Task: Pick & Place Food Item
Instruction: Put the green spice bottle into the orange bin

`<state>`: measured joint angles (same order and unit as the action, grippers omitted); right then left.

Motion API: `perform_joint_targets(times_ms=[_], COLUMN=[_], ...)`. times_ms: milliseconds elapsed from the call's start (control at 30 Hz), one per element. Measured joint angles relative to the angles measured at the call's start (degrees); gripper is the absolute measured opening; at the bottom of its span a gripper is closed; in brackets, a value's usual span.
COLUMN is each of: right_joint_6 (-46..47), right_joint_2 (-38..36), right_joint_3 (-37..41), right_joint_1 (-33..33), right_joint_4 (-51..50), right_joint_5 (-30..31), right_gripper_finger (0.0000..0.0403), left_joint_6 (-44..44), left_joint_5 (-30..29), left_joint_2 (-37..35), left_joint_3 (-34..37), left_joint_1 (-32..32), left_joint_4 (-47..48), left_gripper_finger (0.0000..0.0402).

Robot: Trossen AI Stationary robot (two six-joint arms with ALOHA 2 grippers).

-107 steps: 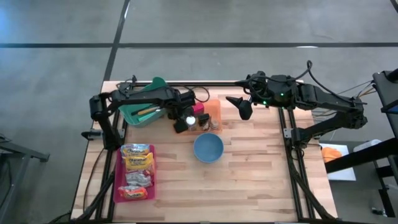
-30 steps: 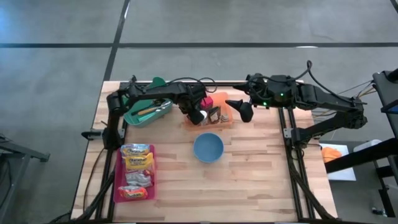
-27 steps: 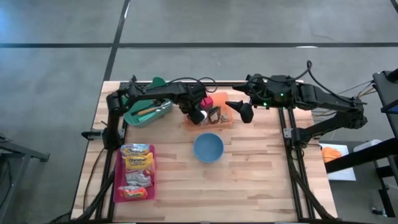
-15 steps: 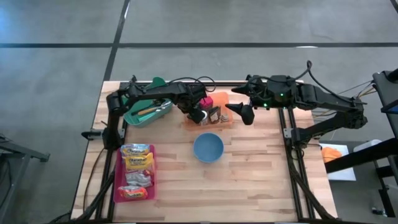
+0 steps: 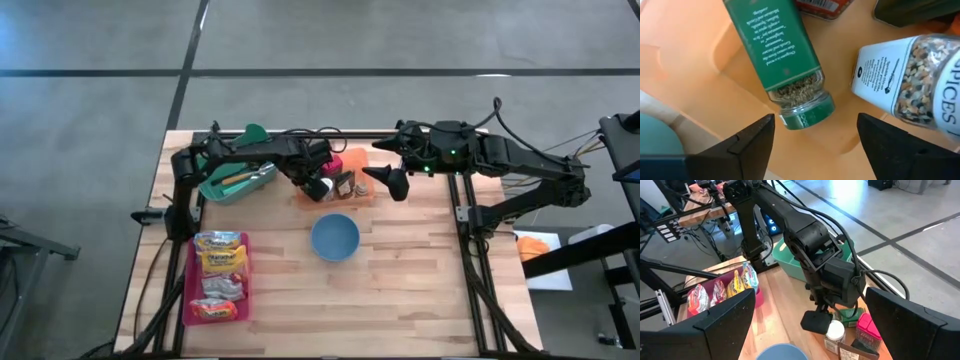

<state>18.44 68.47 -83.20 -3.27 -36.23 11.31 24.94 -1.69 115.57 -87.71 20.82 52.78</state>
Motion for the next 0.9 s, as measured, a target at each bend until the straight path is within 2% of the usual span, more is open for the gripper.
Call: perform_joint_targets(times_ms=[367, 900], right_joint_6=[0.93, 1.10], right_joint_2=[-0.02, -0.07], right_joint_3=[0.00, -0.01], right_joint_1=[0.02, 0.02], right_joint_4=[0.11, 0.67], right_joint_5=[-1.38, -1.51], right_gripper_finger=[0.0375, 0.0375], left_joint_6=[-5.89, -5.78], left_joint_5=[-0.39, -3.94], left_joint_2=[0.55, 0.57], left_joint_3=[2.10, 2.94], left_joint_1=[-1.11, -1.05], left_joint_4=[-2.45, -5.18], left_gripper_finger=[0.0233, 0.0230])
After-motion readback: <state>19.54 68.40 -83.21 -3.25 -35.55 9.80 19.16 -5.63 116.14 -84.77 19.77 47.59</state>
